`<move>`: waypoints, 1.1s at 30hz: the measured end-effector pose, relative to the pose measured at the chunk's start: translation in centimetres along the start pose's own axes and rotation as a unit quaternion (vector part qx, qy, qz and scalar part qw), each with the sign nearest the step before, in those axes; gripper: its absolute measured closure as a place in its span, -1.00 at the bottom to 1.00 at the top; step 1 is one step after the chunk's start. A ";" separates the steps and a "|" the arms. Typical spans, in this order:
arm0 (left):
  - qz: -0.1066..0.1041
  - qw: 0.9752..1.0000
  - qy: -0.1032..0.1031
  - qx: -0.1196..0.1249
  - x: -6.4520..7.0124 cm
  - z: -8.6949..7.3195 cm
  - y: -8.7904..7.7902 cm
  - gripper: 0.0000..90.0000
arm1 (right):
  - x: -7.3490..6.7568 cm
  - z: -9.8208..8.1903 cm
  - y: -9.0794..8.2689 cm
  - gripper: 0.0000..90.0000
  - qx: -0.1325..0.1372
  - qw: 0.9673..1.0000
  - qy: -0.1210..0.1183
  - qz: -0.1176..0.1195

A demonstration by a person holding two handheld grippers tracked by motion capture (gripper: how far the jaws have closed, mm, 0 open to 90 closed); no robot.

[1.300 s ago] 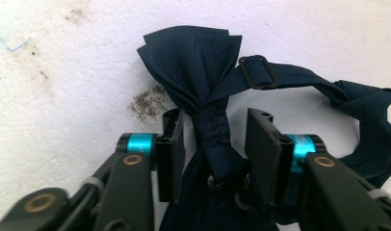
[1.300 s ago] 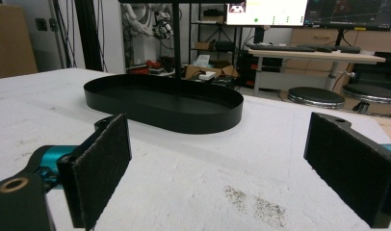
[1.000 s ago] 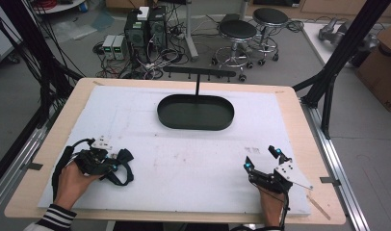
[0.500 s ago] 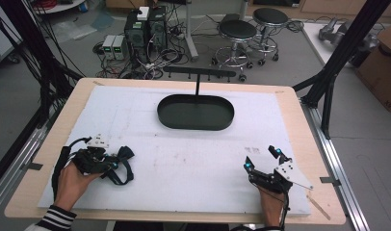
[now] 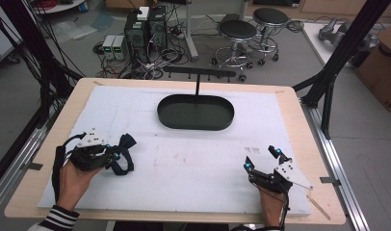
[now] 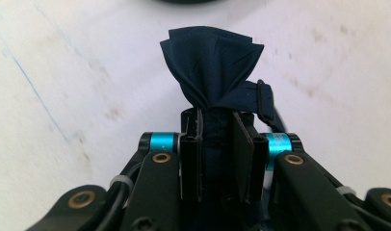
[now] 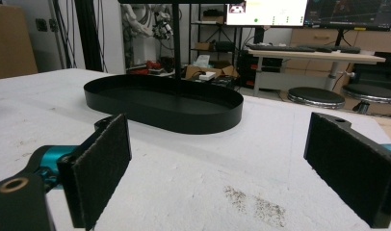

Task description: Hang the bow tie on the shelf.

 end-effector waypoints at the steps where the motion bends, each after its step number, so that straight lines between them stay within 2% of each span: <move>1: 0.003 1.000 0.000 0.010 0.1 0.3 0.0 0.66 | 0.0 0.0 0.0 -0.82 0.000 1.000 0.000 0.000; 3: 0.004 1.000 0.005 0.029 0.2 0.8 -0.1 0.66 | 0.0 0.0 0.0 -0.82 0.000 1.000 0.001 0.000; 8: 0.008 0.998 0.014 0.053 0.5 2.1 0.0 0.66 | 0.0 0.0 0.0 -0.82 0.000 1.000 0.000 0.001; 12: 0.012 0.997 0.012 0.076 0.5 3.1 0.3 0.66 | 0.0 0.0 0.0 -0.82 0.000 1.000 0.000 0.001; 16: 0.010 0.996 0.016 0.083 0.7 4.0 1.0 0.66 | -0.1 0.0 0.0 -0.82 -0.001 1.000 0.001 0.002; 24: 0.010 0.995 0.010 0.098 0.5 6.0 2.4 0.66 | -0.1 0.0 0.0 -0.82 0.000 1.000 0.000 0.001; 33: 0.017 0.992 -0.006 0.127 0.0 8.8 3.8 0.66 | -0.1 0.0 0.0 -0.82 -0.002 1.000 0.001 0.001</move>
Point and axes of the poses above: each handheld gripper's, and its own axes: y roughly forward along the jaws, z roughly out of its top, x roughly to its right, the point moved 3 cm from there along y, roughly forward along the jaws, and after that the axes turned 9 degrees about x, right-handed, at the moved point
